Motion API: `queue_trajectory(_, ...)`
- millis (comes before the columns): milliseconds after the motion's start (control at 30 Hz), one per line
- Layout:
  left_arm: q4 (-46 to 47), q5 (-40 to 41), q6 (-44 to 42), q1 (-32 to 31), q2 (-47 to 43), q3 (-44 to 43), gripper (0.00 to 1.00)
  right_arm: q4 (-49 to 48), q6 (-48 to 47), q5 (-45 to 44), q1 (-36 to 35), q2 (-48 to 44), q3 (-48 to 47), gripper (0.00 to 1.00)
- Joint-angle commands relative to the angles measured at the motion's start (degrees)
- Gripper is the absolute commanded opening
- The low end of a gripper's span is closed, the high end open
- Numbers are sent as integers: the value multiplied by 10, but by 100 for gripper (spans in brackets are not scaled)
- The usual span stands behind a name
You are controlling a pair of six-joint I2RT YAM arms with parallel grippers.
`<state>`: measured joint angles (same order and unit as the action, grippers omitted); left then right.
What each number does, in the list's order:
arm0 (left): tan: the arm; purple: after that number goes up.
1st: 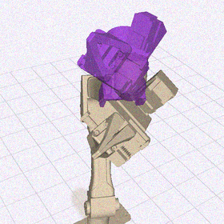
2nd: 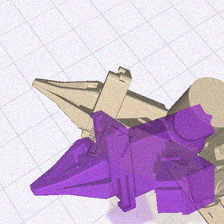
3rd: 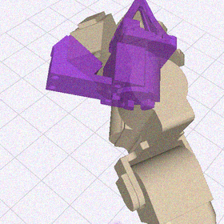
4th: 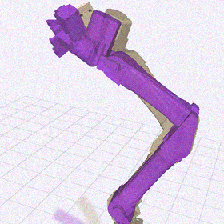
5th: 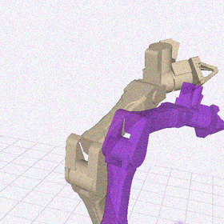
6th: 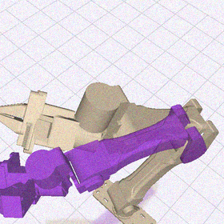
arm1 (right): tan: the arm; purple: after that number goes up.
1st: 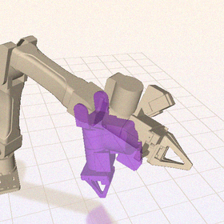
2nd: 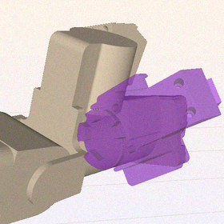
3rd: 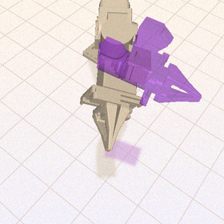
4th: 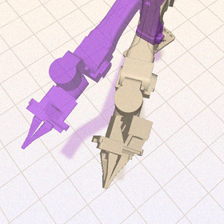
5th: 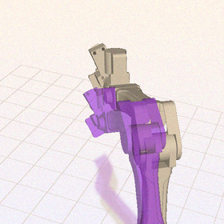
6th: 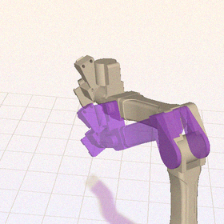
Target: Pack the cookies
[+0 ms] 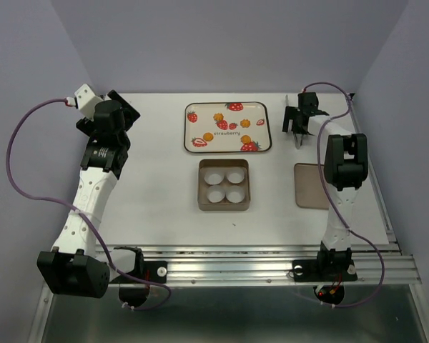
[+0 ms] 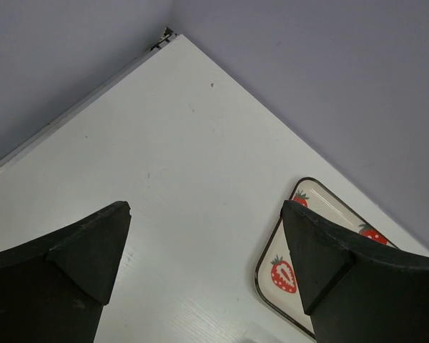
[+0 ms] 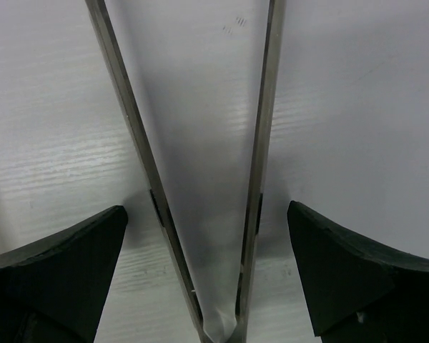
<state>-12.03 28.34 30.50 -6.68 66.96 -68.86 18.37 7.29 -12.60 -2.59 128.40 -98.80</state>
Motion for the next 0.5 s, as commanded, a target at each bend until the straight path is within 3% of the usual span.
queue_trajectory(0, 2, 22, 3, 0, -4, 7, 99, -22, 0, 0, 3, 23, -45, 100)
queue_trajectory(367, -14, 30, 11, 0, 1, 6, 99, -22, 39, -30, 3, 65, -77, 99)
queue_trajectory(467, -19, 33, 12, 0, 1, 4, 99, -22, 47, -19, 3, 63, -75, 93)
